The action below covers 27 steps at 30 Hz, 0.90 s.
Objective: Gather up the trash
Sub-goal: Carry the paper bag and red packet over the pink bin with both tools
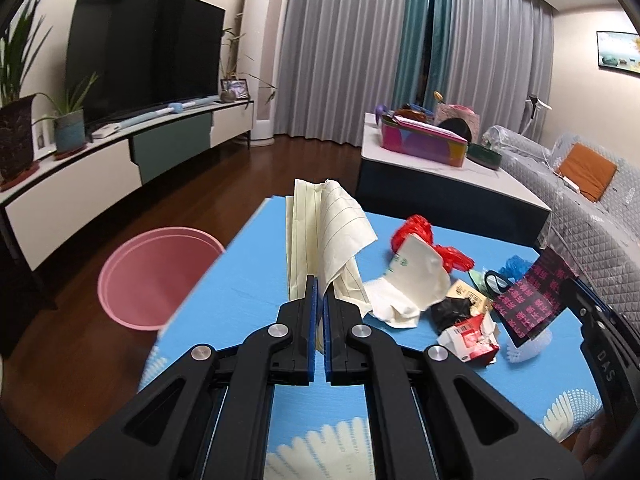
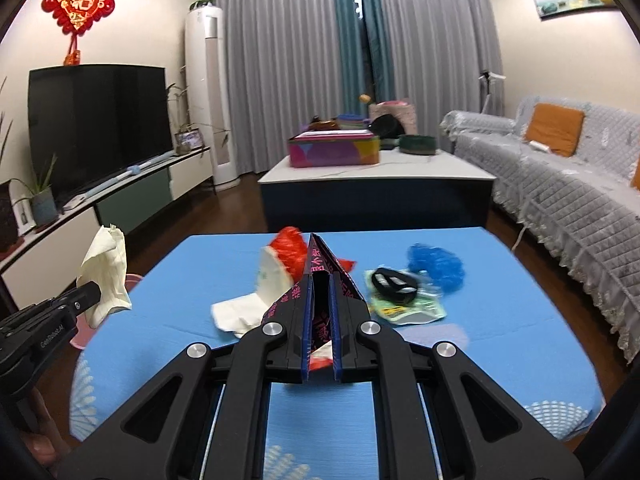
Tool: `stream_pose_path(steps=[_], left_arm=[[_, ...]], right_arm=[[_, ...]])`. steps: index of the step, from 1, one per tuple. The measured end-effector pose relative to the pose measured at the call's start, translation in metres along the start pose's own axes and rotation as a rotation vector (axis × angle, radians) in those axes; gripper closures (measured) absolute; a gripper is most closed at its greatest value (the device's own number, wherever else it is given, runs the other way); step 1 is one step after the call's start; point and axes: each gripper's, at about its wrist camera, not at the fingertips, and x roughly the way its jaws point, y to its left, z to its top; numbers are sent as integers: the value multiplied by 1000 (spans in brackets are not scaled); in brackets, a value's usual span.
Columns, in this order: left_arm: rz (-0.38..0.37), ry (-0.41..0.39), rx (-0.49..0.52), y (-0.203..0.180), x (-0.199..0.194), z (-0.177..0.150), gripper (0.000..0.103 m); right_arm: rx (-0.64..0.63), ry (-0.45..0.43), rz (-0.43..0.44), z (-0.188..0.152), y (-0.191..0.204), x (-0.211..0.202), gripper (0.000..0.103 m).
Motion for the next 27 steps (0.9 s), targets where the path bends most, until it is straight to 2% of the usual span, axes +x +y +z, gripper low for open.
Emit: stream_pose_path(steps=[9,17,22,27], left_arm=[[57,18,1,36,-12,28,101],[81,7,22,94,-7,73,100],[114,-17,69,125,9,93,101],[130,-36,42,162,31,97,100]], right_arm=[[-44,-11,57,30,42,7,95],[-61,-39,137,63,84,23,94],[-94,-61,214,79,130,31,94],[-142,-59,303,82,188,47,94]])
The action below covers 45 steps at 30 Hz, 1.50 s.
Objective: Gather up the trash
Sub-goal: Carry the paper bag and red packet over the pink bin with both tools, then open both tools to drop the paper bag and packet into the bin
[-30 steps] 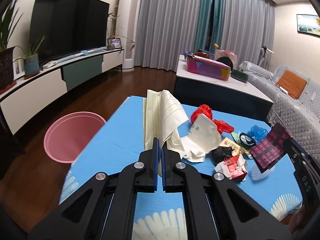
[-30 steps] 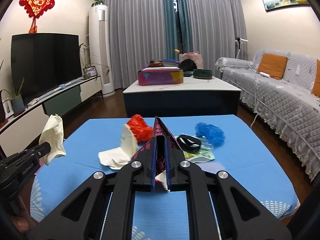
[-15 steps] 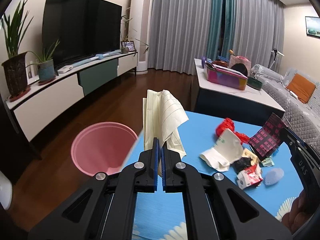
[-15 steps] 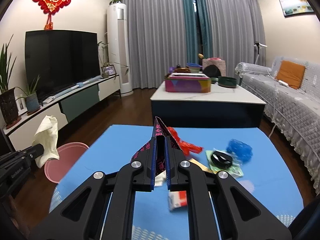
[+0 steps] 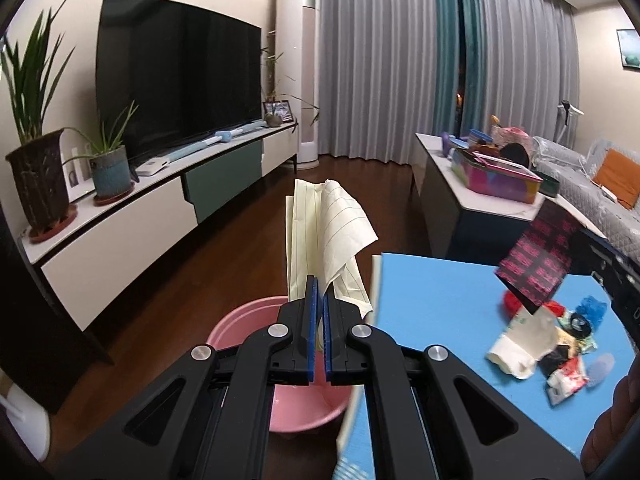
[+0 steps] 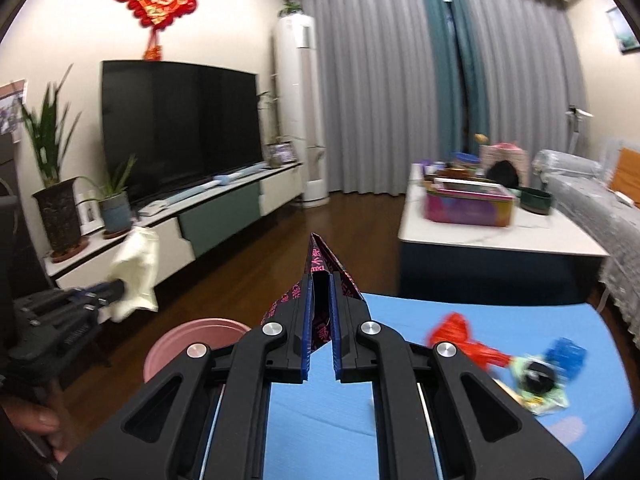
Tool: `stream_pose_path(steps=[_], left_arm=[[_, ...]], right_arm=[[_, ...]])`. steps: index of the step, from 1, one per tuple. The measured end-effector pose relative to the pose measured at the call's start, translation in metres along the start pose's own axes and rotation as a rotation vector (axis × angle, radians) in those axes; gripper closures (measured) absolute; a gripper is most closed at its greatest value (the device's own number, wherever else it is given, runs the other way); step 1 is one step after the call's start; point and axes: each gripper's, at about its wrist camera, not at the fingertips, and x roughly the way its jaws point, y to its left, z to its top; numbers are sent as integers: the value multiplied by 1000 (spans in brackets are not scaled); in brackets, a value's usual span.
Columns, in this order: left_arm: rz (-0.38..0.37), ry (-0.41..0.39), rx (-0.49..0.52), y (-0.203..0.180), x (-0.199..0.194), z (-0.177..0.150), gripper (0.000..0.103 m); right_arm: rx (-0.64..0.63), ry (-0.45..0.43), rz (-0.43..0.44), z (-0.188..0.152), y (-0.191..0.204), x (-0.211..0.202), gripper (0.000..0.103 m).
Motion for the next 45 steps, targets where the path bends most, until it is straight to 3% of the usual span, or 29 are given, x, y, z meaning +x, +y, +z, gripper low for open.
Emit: stream_pose_path(steps=[6,13,24,33,36,37,38,40,45], left_arm=[[39,-7,-33,30,25,3,100],[58,71,-41,57,51,-5,100],[67,131,-68,75,79,-11,100],[26,171,-93,81,93,-16,100],[47,188,-88,80,96,-18,91],[54,187,-94,82,96,-17,80],[56,179,-105,84,95,-16,77],[62,162,-123,89,91,-14,77],[55,145,-127,86,87,-11,74]], right_arm=[[-45,11,86,-1,46,43,94],[-90,43,144,-11,85,91,94],[-108,117,153,-33,103,133,94],[-119,148,167,-40,106,151,94],[-127,178,174,-43,107,157,91],[-127,181,170,-42,106,158,80],[-125,181,165,-42,104,158,66],[-122,181,146,-41,100,158,58],[-118,190,137,-37,90,152,58]])
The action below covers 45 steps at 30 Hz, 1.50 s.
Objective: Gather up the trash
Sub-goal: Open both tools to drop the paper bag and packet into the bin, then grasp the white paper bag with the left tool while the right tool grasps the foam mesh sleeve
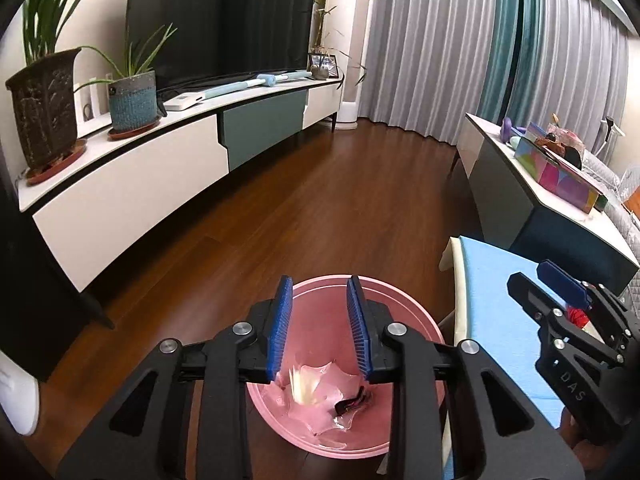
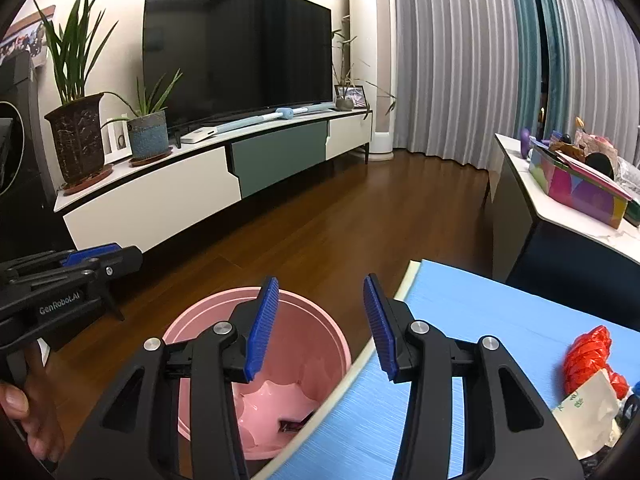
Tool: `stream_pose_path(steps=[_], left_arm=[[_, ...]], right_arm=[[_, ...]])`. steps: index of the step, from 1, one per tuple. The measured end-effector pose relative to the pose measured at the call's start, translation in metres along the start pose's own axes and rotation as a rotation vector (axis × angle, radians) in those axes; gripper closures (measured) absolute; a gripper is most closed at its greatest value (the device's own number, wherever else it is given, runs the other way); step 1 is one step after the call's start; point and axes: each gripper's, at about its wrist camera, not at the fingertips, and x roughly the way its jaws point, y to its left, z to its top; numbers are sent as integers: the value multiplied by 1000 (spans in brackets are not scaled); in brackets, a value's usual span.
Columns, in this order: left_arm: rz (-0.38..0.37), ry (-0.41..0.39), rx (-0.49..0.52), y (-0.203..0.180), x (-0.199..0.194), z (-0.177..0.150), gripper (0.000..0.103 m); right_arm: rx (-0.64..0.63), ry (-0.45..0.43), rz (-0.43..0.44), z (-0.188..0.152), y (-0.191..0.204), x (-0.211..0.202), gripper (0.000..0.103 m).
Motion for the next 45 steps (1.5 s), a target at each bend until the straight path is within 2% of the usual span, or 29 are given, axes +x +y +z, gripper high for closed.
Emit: stream_pose_path(steps=[9,16,19,25,30,36,42,45], left_arm=[[-21,-46,47,-25,-20,-1,74],[-89,-77,55,-59,-44,-7,74],[-128,-86,72,-83,-56,-13,74],[-208,-135,172,-141,-81,-26,74],[-289,-131,185,-178,-88,-38,74],[-359,-61,223,-224,-78,-66,74],[-385,-29,265,-254,-63,-88,74],[-390,-10,273,-264,-54,-97,74]], right_arm=[[6,-53,-19,-1,-25,-61,58],[27,-93,-71,-10,-68,-133,58],[47,-98,-117,-16,-94,-163,58],[79,-111,-229,-34,-153,-225,58],[88,-108,-334,-57,-196,-267,58],[137,-97,-427,-90,-229,-282,58],[166,-110,-533,-140,-254,-279,58],[157,-64,-556,-161,-265,-266,58]])
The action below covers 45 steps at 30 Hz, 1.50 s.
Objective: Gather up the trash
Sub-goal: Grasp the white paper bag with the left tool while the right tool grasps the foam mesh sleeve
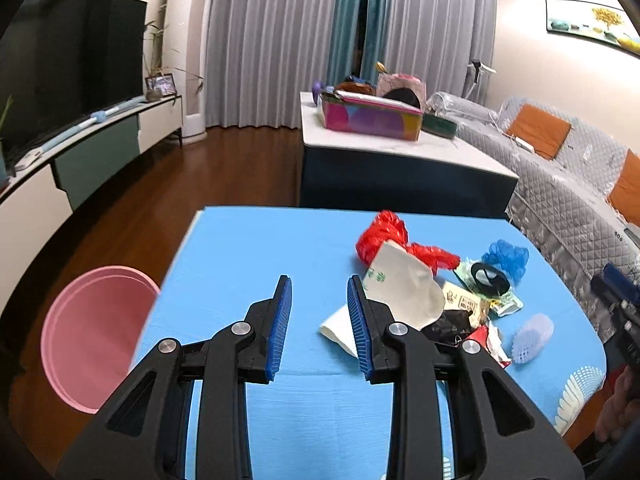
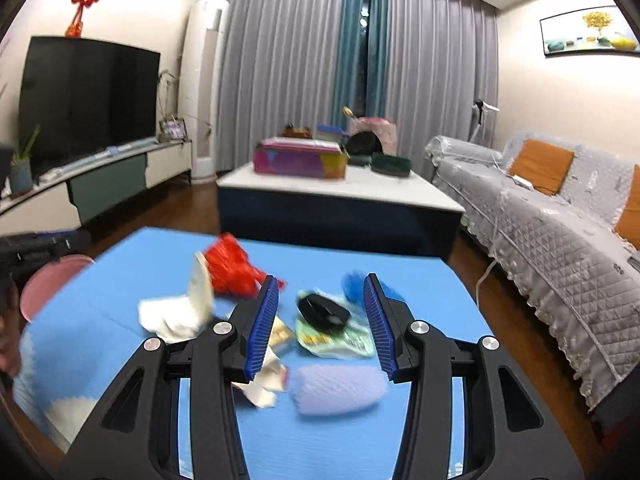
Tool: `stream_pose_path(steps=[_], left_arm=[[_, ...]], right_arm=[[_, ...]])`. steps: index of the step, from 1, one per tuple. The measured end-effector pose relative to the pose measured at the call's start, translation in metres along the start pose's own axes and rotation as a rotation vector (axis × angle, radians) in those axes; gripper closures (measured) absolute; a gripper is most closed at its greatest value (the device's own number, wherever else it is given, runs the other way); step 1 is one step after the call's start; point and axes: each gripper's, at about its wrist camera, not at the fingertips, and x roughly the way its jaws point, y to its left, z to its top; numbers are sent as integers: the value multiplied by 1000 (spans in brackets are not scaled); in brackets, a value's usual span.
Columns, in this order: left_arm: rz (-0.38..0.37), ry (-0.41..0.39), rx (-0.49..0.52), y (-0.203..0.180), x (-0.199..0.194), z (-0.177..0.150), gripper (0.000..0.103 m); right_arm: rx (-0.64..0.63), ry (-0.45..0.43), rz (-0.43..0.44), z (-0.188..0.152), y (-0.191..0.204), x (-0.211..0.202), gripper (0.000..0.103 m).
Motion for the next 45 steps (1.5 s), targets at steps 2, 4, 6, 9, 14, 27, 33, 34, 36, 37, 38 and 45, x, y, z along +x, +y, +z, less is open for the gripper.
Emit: stream_pose_path(steps=[2,4,6,9,14,27,33,34,36,37,38,45], left_arm=[[-6,24,-19,-3,11,-3,74],[-14,49,-44,-3,19,-6,74],[-22,81,-62,-4,29,-11,74],[-26,121,-70,-7,44,-16,73],[-35,179,-74,-11,64,-25,70],[-63,304,-126,-21,99,-46,67],[-77,279,-113,-25,94,-41,81],[-76,270,-112,-25,92,-40,84],[-78,259,-112,-25,90,-37,88],[-78,254,-110,-25,89,-36,90],[-76,248,-104,-25,88,-35,93],[-57,183,-51,-30,70,-25,100]], right_arm=[[-10,26,-6,-9,-2,10,58],[-6,60,-8,-18,-5,21,55],[-13,101,2,-26,-3,33,51],[-29,130,16,-36,6,40,50],[-50,185,-8,-47,10,51,48],[-40,243,-45,-56,1,66,59],[-28,254,-53,-56,-5,68,87],[-22,250,-59,-55,-7,67,90],[-15,239,-68,-52,-9,66,92],[-12,232,-71,-50,-10,65,93],[-10,225,-73,-48,-10,64,93],[-8,179,-72,-37,-7,57,94]])
